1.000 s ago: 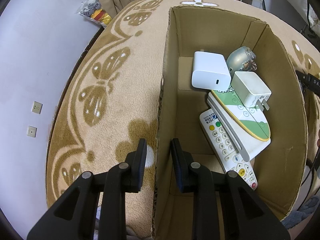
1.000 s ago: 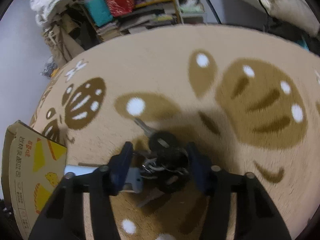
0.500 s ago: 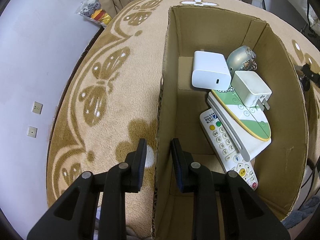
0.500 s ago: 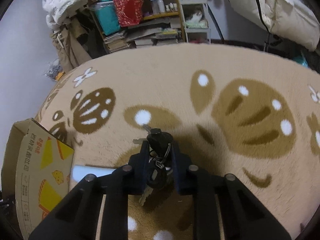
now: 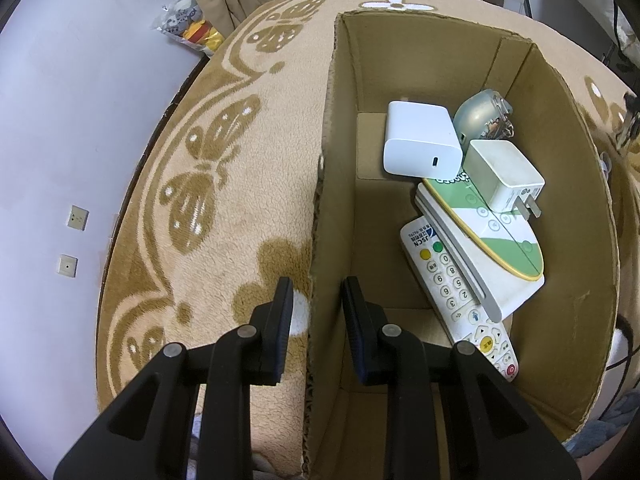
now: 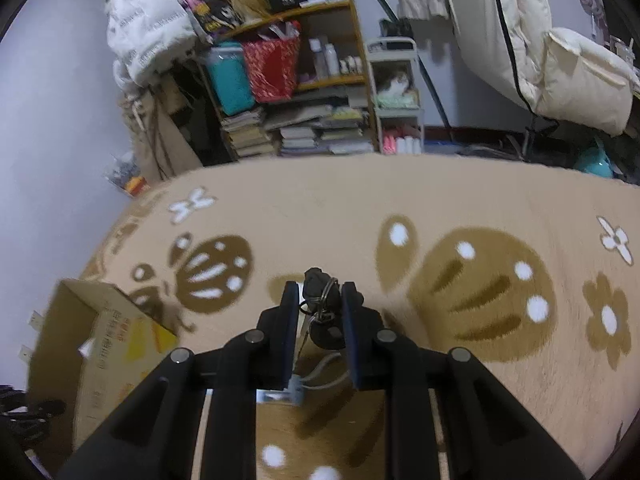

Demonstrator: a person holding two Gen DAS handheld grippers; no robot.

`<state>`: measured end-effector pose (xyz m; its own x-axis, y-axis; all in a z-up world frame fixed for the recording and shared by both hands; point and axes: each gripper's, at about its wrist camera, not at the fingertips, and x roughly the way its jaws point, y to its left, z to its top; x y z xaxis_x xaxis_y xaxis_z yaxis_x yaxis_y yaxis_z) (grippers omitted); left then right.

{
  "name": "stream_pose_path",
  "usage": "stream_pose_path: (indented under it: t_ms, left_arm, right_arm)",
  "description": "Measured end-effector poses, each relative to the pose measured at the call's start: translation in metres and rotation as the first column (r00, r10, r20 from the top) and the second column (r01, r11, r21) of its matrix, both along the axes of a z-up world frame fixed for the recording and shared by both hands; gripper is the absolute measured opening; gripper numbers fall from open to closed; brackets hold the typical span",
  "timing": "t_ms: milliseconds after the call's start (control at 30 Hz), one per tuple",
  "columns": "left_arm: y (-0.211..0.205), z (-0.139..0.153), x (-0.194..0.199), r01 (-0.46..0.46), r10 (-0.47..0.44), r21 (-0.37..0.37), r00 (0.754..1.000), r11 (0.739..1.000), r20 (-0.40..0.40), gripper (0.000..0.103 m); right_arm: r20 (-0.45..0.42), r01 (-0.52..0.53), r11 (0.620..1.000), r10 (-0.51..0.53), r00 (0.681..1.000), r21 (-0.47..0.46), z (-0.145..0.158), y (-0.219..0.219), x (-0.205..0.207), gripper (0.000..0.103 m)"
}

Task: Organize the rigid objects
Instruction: 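Carry the keys into the box beside the charger and release them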

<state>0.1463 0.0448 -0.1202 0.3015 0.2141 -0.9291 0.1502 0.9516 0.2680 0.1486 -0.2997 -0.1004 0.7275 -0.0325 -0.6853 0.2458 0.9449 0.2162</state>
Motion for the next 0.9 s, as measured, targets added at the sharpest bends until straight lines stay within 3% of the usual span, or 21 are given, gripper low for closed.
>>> stream_pose_path:
  t_ms: [433, 900]
  left_arm:
    - [-0.001, 0.000, 0.000, 0.002, -0.002, 0.003, 1.000, 1.000, 0.000, 0.025]
    - [-0.001, 0.000, 0.001, -0.001, 0.001, -0.002, 1.000, 1.000, -0.002, 0.025]
  right_arm:
    - [0.147, -0.159, 0.981, 0.142, 0.979, 0.108, 0.045, 0.058, -0.006, 0.023]
    - [0.223, -0.398, 0.910, 0.365, 0.904, 0.121, 0.066, 0.148, -0.019, 0.023]
